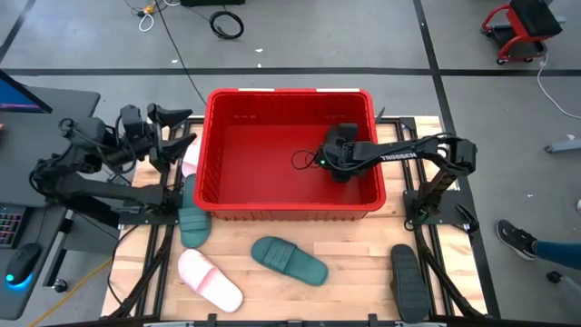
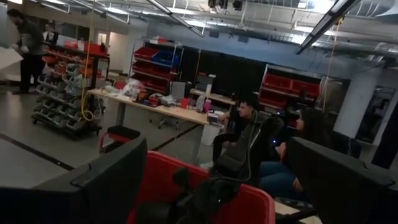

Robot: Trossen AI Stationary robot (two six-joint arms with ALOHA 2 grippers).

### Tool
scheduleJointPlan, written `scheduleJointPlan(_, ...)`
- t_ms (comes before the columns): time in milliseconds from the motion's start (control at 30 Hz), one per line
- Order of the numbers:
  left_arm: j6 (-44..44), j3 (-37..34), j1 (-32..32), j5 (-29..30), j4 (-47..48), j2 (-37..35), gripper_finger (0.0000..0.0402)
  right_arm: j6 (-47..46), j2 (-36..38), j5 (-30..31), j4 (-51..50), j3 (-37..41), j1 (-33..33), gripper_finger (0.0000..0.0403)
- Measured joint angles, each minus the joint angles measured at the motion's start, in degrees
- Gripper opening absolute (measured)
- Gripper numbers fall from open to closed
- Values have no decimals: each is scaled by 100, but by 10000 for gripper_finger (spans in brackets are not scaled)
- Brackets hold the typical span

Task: Pick and place slides into bin
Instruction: Put the left black slide into the red bin

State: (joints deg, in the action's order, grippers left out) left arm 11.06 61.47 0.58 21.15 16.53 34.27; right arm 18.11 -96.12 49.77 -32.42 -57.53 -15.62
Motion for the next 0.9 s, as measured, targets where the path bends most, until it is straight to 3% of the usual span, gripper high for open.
scheduleJointPlan(433, 285, 0, 0, 6, -64, 65, 396, 78, 0, -665, -26, 359, 7, 47)
scheduleJointPlan(900, 267, 0, 0, 467, -282, 61, 396, -391, 2, -823, -802, -350, 15, 159)
